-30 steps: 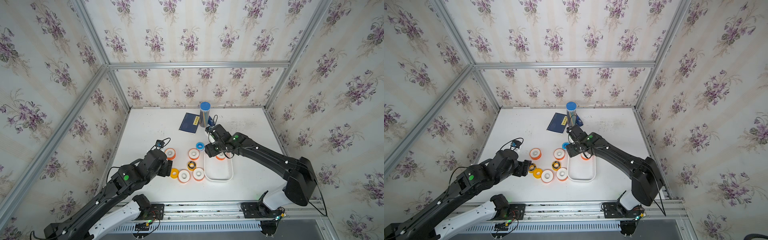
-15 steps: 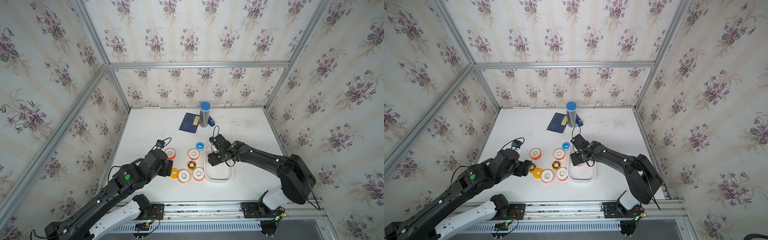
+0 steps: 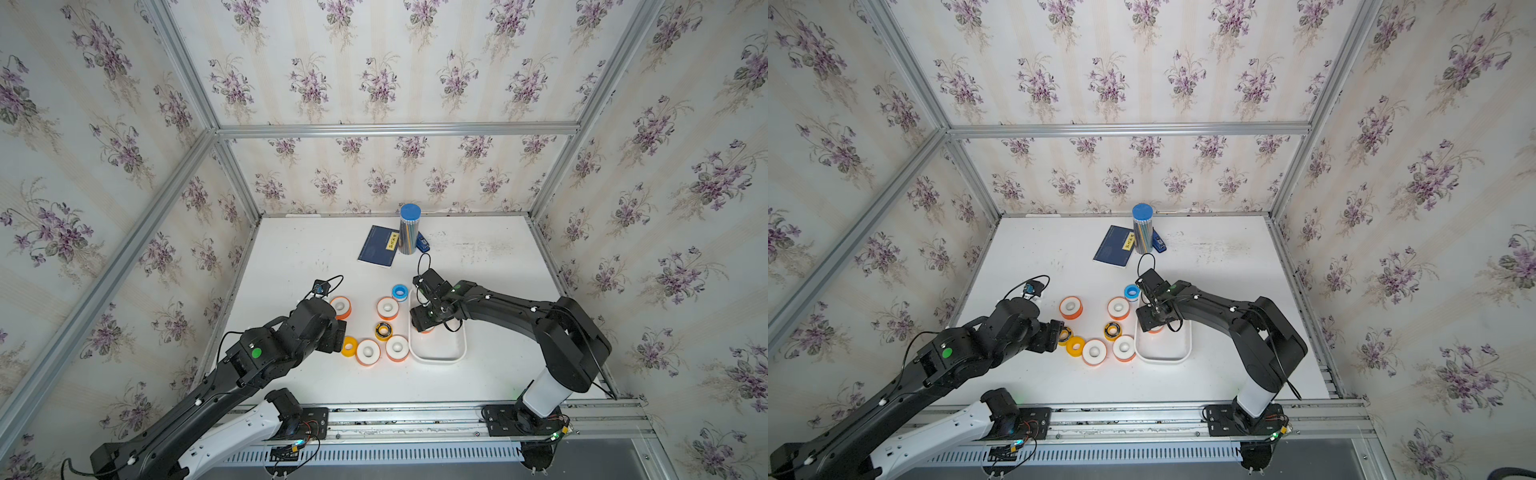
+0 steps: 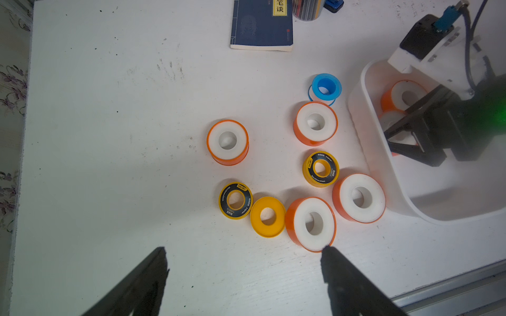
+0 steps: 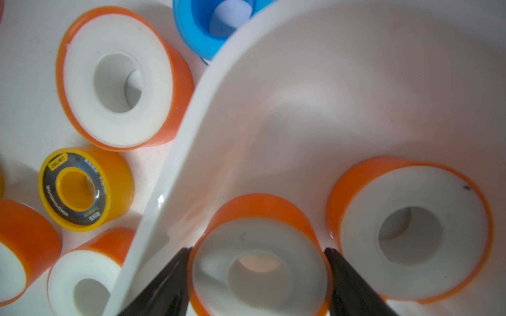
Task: Put the sealing tape into the storage box
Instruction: Place the sealing tape in the storage box.
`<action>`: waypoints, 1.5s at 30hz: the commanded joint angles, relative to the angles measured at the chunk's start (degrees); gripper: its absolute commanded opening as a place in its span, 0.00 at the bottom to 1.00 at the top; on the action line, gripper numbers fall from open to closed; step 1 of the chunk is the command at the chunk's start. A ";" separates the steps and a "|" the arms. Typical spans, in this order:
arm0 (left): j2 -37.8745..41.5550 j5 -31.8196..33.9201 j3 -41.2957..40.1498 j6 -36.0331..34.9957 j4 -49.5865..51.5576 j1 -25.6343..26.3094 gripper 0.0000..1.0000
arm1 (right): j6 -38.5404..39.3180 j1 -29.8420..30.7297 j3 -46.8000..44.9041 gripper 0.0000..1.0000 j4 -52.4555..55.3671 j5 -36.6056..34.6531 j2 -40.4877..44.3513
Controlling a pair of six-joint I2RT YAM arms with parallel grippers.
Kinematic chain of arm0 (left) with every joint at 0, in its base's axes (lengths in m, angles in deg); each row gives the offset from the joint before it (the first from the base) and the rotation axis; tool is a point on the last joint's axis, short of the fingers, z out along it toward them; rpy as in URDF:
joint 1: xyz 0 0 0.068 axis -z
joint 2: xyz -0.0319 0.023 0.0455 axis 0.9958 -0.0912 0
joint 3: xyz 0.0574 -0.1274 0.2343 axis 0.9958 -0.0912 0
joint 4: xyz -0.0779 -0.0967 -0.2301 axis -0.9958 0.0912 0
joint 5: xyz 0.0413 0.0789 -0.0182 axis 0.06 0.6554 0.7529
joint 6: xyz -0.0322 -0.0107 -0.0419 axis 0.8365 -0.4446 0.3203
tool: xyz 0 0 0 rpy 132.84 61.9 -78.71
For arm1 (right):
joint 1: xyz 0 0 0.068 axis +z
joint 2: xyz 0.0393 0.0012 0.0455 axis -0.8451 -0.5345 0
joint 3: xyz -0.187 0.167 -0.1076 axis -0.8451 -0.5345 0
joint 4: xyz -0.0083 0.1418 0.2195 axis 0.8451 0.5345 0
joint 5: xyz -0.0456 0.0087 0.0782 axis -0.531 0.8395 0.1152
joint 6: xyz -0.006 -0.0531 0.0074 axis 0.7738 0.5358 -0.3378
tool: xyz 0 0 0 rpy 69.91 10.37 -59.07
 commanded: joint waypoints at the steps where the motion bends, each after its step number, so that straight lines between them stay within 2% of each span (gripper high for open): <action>1: -0.22 0.66 -0.06 0.25 -0.17 -0.04 0.89 | 0.05 0.11 0.76 0.76 -0.49 -0.76 -0.09; 10: -0.14 0.71 -0.05 0.25 -0.22 -0.05 0.90 | 0.32 0.26 1.43 0.83 0.33 -1.06 0.86; 16: -0.27 0.65 -0.06 0.25 -0.19 -0.04 0.90 | 0.34 0.31 1.30 0.82 0.76 -1.13 2.16; 22: -0.49 0.45 -0.14 0.17 -0.36 -0.04 0.90 | -0.37 0.89 -2.55 0.71 1.19 -0.91 6.02; 31: -0.46 0.12 -0.08 0.13 -0.45 -0.05 0.90 | -4.65 1.92 -11.27 0.44 0.24 -1.30 11.13; 39: -0.58 -0.02 -0.23 0.12 -0.62 -0.05 0.90 | -6.05 2.72 -13.41 0.31 -2.83 -0.79 8.66; 45: -0.62 -0.04 -0.23 0.12 -0.67 -0.08 0.90 | -5.70 2.78 -10.62 0.25 -3.82 -1.49 5.35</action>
